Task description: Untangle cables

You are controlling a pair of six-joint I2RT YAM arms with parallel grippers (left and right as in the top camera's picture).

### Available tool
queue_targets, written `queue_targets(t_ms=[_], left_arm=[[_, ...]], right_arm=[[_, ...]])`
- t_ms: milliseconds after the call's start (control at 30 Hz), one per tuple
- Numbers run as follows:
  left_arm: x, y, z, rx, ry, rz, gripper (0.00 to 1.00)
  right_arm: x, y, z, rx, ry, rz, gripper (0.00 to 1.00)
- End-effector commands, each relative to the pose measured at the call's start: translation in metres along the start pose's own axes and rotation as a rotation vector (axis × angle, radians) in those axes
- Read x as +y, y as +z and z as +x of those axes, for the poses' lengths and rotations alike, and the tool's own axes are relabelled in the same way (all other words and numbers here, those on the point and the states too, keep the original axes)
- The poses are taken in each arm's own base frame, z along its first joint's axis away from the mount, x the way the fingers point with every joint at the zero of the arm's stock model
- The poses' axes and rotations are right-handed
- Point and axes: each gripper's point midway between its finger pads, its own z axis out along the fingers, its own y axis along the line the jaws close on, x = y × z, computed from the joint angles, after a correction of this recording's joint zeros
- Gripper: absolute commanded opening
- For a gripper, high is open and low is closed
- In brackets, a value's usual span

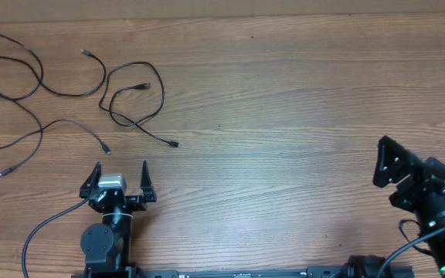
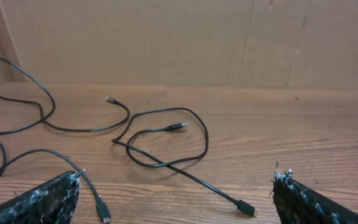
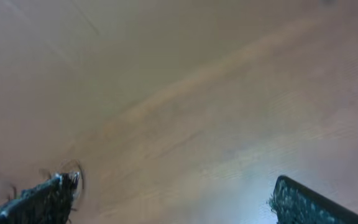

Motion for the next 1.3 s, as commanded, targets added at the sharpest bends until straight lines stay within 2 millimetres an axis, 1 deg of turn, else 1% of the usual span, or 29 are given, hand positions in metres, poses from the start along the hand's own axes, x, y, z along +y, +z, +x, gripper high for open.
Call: queue_targets(t_ms=[0, 100, 200, 333, 500, 567, 633, 867, 1200, 1267], left_arm=[[0.0, 0.0, 0.001, -0.005, 0.016, 0.002, 0.99], [0.0, 0.0, 0.001, -0.005, 0.016, 0.002, 0.99], [0.0, 0.0, 0.001, -0.005, 0.016, 0.002, 0.99], [0.0, 0.0, 0.001, -0.005, 0.016, 0.002, 0.99], [0.0, 0.0, 0.001, -0.005, 0.016, 0.002, 0.99], [0.0, 0.0, 0.001, -0.005, 0.016, 0.002, 0.99], [0.0, 0.0, 0.001, -0.005, 0.016, 0.002, 0.99], [0.0, 0.0, 0.001, -0.005, 0.016, 0.002, 0.99], [0.0, 0.0, 0.001, -0.005, 0.016, 0.002, 0.99], [0.0, 0.0, 0.001, -0.005, 0.016, 0.002, 1.0]], right_arm=[[-0.004, 0.013, -0.003, -0.133, -0.011, -0.039, 1.0], [0.002, 0.025, -0.015, -0.293, -0.018, -0.121, 1.0], [0.002, 0.036, -0.014, -0.407, -0.025, -0.186, 1.0], [-0.001, 0.046, -0.01, -0.502, -0.031, -0.237, 1.0], [-0.012, 0.069, 0.01, -0.56, -0.034, -0.266, 1.0], [-0.018, 0.078, 0.022, -0.561, -0.035, -0.268, 1.0], [-0.022, 0.083, 0.029, -0.565, -0.034, -0.27, 1.0], [-0.035, 0.092, 0.053, -0.547, -0.034, -0.261, 1.0], [-0.044, 0.086, 0.07, -0.584, -0.041, -0.271, 1.0], [-0.046, 0.087, 0.074, -0.585, -0.042, -0.271, 1.0]])
